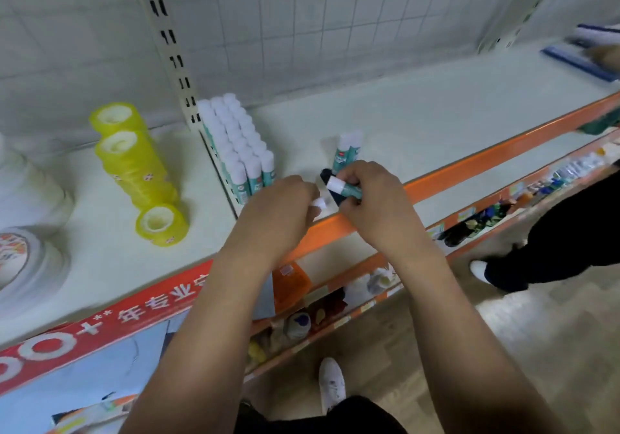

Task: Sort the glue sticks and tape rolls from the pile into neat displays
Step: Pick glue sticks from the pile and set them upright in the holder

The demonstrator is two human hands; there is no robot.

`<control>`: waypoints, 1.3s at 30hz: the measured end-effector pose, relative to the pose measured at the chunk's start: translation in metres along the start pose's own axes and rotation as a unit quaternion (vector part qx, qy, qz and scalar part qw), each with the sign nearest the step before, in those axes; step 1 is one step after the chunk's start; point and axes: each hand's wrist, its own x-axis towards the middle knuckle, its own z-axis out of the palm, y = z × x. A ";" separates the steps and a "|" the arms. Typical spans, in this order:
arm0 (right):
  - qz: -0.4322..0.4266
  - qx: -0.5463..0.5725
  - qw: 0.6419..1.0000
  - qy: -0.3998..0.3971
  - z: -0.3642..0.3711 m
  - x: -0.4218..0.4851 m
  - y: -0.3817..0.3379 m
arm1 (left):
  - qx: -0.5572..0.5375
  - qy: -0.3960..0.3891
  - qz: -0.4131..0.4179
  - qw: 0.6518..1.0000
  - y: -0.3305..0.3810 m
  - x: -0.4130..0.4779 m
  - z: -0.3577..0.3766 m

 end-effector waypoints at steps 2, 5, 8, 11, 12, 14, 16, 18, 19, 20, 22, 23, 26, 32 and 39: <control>-0.027 -0.002 1.000 -0.014 -0.005 0.010 0.011 | 0.018 0.003 -0.018 1.000 0.010 0.007 0.006; -0.062 0.003 0.998 -0.028 -0.009 0.021 0.023 | 0.020 0.001 -0.047 0.999 0.021 0.014 0.013; -0.085 0.019 0.995 -0.047 -0.010 0.026 0.030 | -0.007 0.011 -0.083 0.996 0.025 0.017 0.016; -0.107 0.028 0.992 -0.063 -0.011 0.029 0.036 | -0.041 0.056 -0.118 0.991 0.029 0.018 0.015; -0.110 0.031 0.991 -0.066 -0.011 0.030 0.037 | -0.048 0.080 -0.126 0.988 0.031 0.020 0.014; -0.118 0.043 0.990 -0.071 -0.011 0.033 0.038 | -0.069 0.129 -0.131 0.980 0.034 0.025 0.012; -0.128 0.062 0.987 -0.073 -0.012 0.035 0.038 | -0.093 0.164 -0.127 0.974 0.039 0.029 0.010; -0.136 0.077 0.984 -0.081 -0.013 0.037 0.039 | -0.111 0.193 -0.128 0.966 0.042 0.032 0.009; -0.140 0.083 0.983 -0.084 -0.014 0.038 0.040 | -0.128 0.208 -0.137 0.960 0.043 0.034 0.009; -0.144 0.089 0.982 -0.086 -0.015 0.039 0.042 | -0.152 0.222 -0.151 0.951 0.043 0.035 0.008; -0.148 0.096 0.981 -0.082 -0.018 0.042 0.046 | -0.197 0.245 -0.173 0.933 0.043 0.038 0.006; -0.149 0.092 0.982 -0.076 -0.018 0.044 0.049 | -0.210 0.254 -0.179 0.927 0.044 0.040 0.004; -0.142 0.071 0.985 -0.065 -0.018 0.047 0.058 | -0.206 0.279 -0.182 0.920 0.042 0.046 -0.002; -0.143 0.001 0.986 -0.089 -0.007 0.050 0.065 | -0.140 0.291 -0.159 0.933 0.044 0.059 -0.001; -0.146 0.004 0.985 -0.090 -0.004 0.053 0.064 | -0.098 0.288 -0.116 0.945 0.039 0.069 0.001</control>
